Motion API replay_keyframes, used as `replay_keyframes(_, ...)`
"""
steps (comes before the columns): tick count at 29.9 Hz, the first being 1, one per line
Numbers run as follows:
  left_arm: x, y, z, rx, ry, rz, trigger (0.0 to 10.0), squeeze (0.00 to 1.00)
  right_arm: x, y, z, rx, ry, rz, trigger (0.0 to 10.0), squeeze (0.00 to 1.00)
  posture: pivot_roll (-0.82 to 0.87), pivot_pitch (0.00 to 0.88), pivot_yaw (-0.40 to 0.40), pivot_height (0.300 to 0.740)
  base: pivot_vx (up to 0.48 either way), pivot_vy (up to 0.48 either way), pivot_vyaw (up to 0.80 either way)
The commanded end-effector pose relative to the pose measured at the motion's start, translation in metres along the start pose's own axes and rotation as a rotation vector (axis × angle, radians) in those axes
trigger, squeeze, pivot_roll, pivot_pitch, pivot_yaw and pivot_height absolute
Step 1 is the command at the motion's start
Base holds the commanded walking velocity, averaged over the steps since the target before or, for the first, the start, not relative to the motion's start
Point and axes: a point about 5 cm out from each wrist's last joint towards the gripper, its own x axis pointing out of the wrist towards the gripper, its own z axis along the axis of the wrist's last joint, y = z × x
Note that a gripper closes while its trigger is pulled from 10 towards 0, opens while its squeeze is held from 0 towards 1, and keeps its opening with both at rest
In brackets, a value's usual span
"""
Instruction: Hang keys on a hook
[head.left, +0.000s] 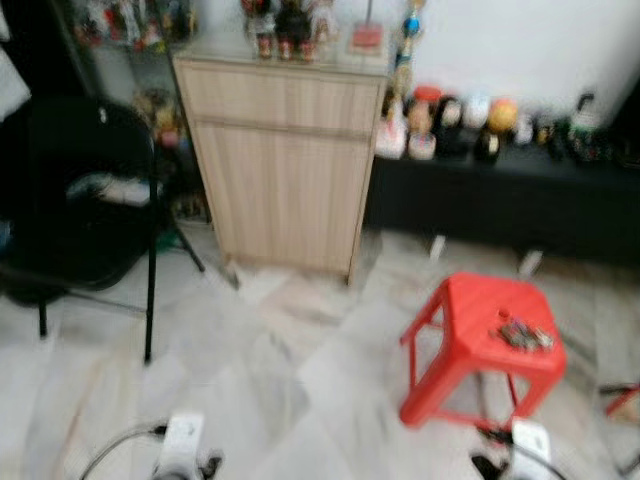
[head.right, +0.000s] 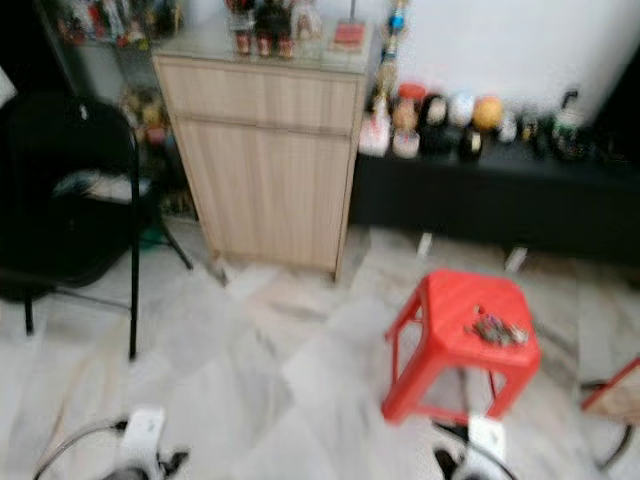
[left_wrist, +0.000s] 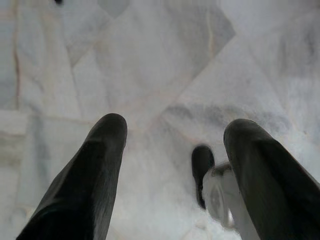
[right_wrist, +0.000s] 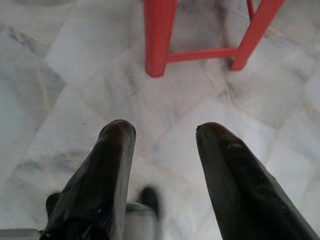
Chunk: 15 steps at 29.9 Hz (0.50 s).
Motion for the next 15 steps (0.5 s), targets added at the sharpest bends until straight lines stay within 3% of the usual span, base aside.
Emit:
replay_keyframes(1,0.004,-0.007,0.024,-0.001,-0.107,-0.016,10.0,0.0,-0.002,-0.008,0.002,0.012,-0.035,-0.024,10.0,0.0,0.07,0.0,-0.043,0.74,0.0,0.0,0.0)
replay_keyframes(2,0.004,-0.007,0.024,-0.001,-0.107,-0.016,10.0,0.0,-0.002,-0.008,0.002,0.012,-0.035,-0.024,10.0,0.0,0.07,0.0,-0.043,0.74,0.0,0.0,0.0)
replay_keyframes(3,0.005,-0.008,0.046,-0.02,-0.213,-0.026,10.0,0.0,-0.003,-0.009,0.005,0.03,-0.074,-0.026,10.0,0.0,0.07,0.0,-0.048,0.74,0.0,0.0,0.0)
replay_keyframes(5,0.004,-0.009,0.062,-0.024,-0.295,-0.034,10.0,0.0,-0.003,-0.009,0.008,0.035,-0.104,-0.026,10.0,0.0,0.08,0.0,-0.053,0.74,0.0,0.0,0.0)
replay_keyframes(6,0.002,-0.008,0.082,-0.04,-0.396,-0.035,10.0,0.0,-0.003,-0.009,0.011,0.049,-0.147,-0.023,10.0,0.0,0.07,0.0,-0.056,0.74,0.0,0.0,0.0)
replay_keyframes(9,0.0,-0.008,0.097,-0.056,-0.481,-0.038,10.0,0.0,-0.004,-0.009,0.014,0.071,-0.182,-0.02,10.0,0.0,0.07,0.0,-0.055,0.74,0.0,0.0,0.0)
replay_keyframes(12,-0.008,-0.015,0.114,-0.042,-0.617,-0.084,10.0,0.0,0.005,0.069,0.057,0.0,-0.406,0.104,10.0,0.0,0.06,0.0,-0.053,0.74,0.0,0.0,0.0)
replay_keyframes(14,-0.015,-0.02,0.122,-0.031,-0.7,-0.108,10.0,0.0,0.0,0.093,0.081,-0.029,-0.54,0.173,10.0,0.0,0.06,0.0,-0.062,0.74,0.0,0.0,0.0)
replay_keyframes(15,-0.021,-0.024,0.125,0.03,-0.752,-0.119,10.0,0.0,-0.006,0.099,0.092,-0.065,-0.619,0.207,10.0,0.0,0.06,0.0,-0.063,0.74,0.0,0.0,0.0)
